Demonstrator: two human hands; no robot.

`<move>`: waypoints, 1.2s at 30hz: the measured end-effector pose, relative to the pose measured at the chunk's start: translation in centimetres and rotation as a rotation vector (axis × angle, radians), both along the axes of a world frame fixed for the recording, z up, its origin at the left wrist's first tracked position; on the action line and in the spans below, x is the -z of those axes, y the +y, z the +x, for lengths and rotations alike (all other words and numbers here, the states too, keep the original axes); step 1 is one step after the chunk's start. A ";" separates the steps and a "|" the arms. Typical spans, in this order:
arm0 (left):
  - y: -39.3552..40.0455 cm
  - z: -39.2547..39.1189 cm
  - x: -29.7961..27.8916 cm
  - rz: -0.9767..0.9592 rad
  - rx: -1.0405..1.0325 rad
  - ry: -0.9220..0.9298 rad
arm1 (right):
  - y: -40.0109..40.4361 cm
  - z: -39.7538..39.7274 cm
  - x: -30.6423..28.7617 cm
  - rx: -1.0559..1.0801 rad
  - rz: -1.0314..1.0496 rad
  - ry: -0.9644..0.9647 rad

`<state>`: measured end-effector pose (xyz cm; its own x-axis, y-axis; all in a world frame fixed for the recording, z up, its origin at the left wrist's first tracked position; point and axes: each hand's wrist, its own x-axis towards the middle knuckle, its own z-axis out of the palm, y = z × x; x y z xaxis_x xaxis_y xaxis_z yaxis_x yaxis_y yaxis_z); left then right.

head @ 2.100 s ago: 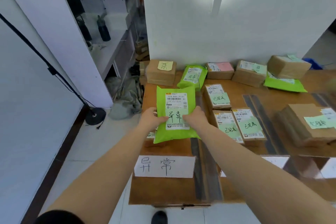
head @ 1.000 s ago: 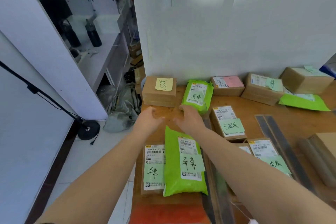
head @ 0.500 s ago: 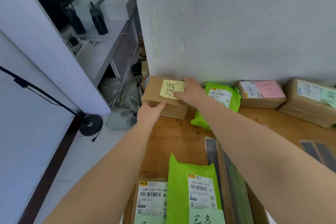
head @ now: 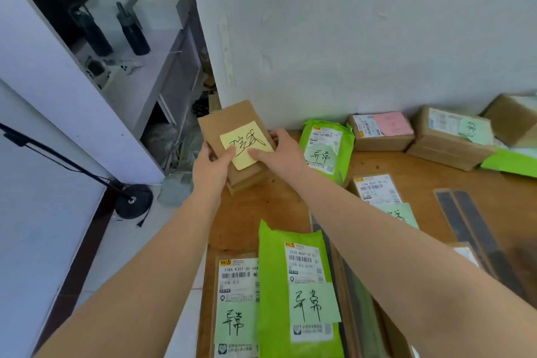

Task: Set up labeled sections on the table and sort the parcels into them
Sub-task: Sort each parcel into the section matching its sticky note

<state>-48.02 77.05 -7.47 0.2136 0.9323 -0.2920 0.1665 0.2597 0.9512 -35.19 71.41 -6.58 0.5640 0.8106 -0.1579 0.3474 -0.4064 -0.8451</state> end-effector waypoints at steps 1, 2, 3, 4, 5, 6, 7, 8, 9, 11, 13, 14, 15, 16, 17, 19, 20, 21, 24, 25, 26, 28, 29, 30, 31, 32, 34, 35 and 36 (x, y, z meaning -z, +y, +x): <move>-0.4 -0.4 -0.9 0.021 0.026 -0.009 | -0.9 -0.6 -0.9 0.027 0.022 0.006; -1.0 -0.8 -1.7 0.030 0.051 -0.020 | -1.9 -1.2 -1.7 0.058 0.038 0.010; -1.6 -1.2 -2.5 0.032 0.076 -0.025 | -3.0 -1.8 -2.5 0.090 0.049 0.011; -2.2 -1.6 -3.3 0.034 0.102 -0.027 | -4.0 -2.4 -3.3 0.122 0.060 0.009; -2.8 -1.9 -4.2 0.037 0.126 -0.028 | -5.0 -2.9 -4.1 0.153 0.072 0.005; -3.6 -2.1 -5.1 0.039 0.144 -0.033 | -6.2 -3.5 -4.8 0.181 0.087 0.000; -4.6 -2.4 -6.1 0.043 0.164 -0.041 | -7.7 -4.1 -5.7 0.209 0.107 -0.002; -5.4 -2.6 -6.9 0.044 0.168 -0.051 | -8.8 -4.5 -6.4 0.229 0.131 0.005; -6.0 -2.7 -7.6 0.048 0.167 -0.061 | -9.7 -4.8 -7.0 0.245 0.157 0.016; -8.2 -3.1 -9.1 0.059 0.192 -0.089 | -12.5 -5.6 -8.4 0.291 0.214 0.024; -10.6 -3.3 -10.3 0.065 0.213 -0.126 | -15.2 -6.2 -9.8 0.333 0.241 0.009; -11.8 -3.4 -10.9 0.066 0.226 -0.142 | -16.6 -6.3 -10.4 0.352 0.252 0.003; -12.9 -3.4 -11.4 0.068 0.243 -0.151 | -17.9 -6.4 -10.8 0.368 0.265 -0.001; -14.1 -3.3 -11.8 0.075 0.261 -0.159 | -19.2 -6.3 -11.2 0.380 0.278 -0.006; -15.1 -3.2 -12.1 0.084 0.282 -0.167 | -20.5 -6.3 -11.6 0.391 0.289 -0.014; -17.2 -2.8 -12.9 0.101 0.332 -0.178 | -23.0 -5.8 -12.2 0.414 0.320 -0.021; -18.2 -2.4 -13.3 0.110 0.360 -0.181 | -24.2 -5.5 -12.4 0.425 0.339 -0.015; -19.2 -1.9 -13.7 0.119 0.383 -0.182 | -25.3 -5.1 -12.6 0.434 0.353 -0.008; -21.7 -0.1 -14.9 0.137 0.424 -0.183 | -28.3 -3.2 -13.2 0.444 0.352 -0.009; -22.5 0.6 -15.2 0.139 0.429 -0.181 | -29.2 -2.3 -13.4 0.444 0.352 -0.010; -23.4 1.4 -15.4 0.141 0.432 -0.177 | -30.0 -1.4 -13.6 0.444 0.356 -0.013; -25.1 3.2 -15.8 0.150 0.429 -0.166 | -31.5 0.7 -14.0 0.432 0.354 -0.044; -25.9 4.2 -16.0 0.145 0.419 -0.160 | -32.3 1.8 -14.3 0.421 0.351 -0.053; -26.7 5.2 -16.3 0.132 0.407 -0.155 | -33.0 2.9 -14.6 0.410 0.351 -0.049; -27.5 6.2 -16.5 0.121 0.402 -0.155 | -33.7 4.1 -14.8 0.396 0.352 -0.044; -28.3 7.2 -16.7 0.119 0.405 -0.155 | -34.4 5.3 -15.0 0.383 0.346 -0.043; -29.6 9.1 -16.8 0.129 0.416 -0.145 | -35.7 7.8 -15.1 0.362 0.322 -0.038; -30.1 10.0 -16.8 0.133 0.416 -0.142 | -36.2 8.9 -15.0 0.355 0.318 -0.031; -30.5 10.8 -16.6 0.133 0.416 -0.142 | -36.6 9.9 -14.8 0.347 0.317 -0.021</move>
<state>-37.21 46.52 9.16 0.6067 0.7863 -0.1166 0.0966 0.0727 0.9927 -25.30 34.85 8.24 0.8109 0.5795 0.0816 0.2550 -0.2245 -0.9405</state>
